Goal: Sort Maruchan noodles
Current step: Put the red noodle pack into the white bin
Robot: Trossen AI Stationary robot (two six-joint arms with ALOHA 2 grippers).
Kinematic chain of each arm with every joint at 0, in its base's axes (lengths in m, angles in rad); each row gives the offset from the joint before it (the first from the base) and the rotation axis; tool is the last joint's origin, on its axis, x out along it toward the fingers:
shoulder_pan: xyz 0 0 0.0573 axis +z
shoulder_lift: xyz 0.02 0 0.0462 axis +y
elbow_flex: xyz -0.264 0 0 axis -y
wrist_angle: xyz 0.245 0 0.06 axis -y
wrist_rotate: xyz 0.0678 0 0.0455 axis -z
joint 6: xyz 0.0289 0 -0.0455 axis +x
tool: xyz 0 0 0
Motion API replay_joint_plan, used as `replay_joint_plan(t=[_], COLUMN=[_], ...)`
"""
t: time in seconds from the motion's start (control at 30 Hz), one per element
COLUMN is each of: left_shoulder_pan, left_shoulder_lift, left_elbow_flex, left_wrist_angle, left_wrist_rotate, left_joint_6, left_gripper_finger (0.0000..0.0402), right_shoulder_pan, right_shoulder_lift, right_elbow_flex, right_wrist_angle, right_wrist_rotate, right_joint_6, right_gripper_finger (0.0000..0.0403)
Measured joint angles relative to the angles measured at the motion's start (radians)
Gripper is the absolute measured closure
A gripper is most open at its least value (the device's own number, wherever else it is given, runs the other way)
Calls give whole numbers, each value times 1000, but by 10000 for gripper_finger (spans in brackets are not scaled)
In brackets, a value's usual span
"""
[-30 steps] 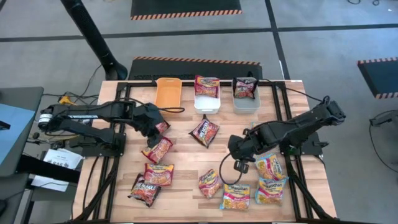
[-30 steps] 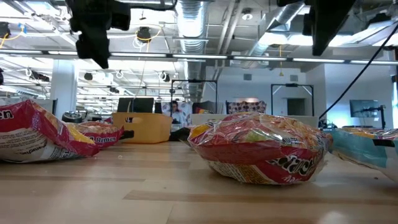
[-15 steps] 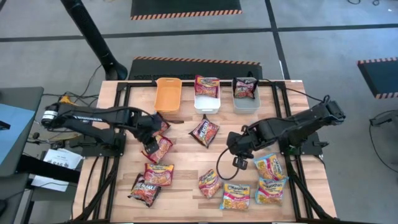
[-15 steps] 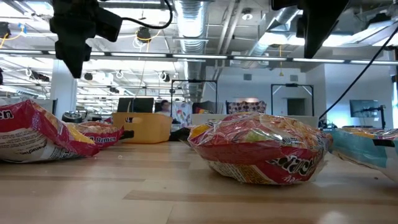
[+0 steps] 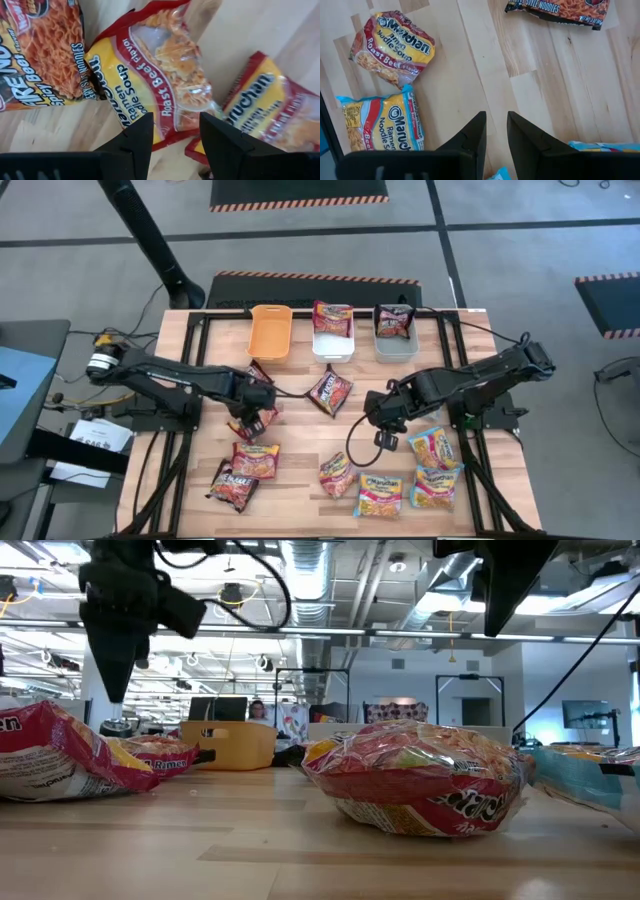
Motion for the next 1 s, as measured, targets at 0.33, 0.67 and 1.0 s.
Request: replay_joint_plan(t=[0.33, 0.67, 1.0], left_shoulder_pan=[0, 0, 1], left_shoulder_lift=[173, 270, 269], left_elbow_flex=[0, 6, 2], left_wrist_angle=[67, 72, 89], left_wrist_rotate=[24, 9, 20], left_joint_6=[-25, -23, 38], left_gripper_finger=[255, 255, 339], right_shoulder_pan=[-1, -1, -1], right_shoulder_lift=[0, 0, 0], right_elbow_flex=[0, 0, 0], right_wrist_angle=[-1, -1, 0], right_wrist_rotate=[0, -1, 0], right_joint_6=[-4, -8, -9], right_gripper_finger=[300, 300, 300])
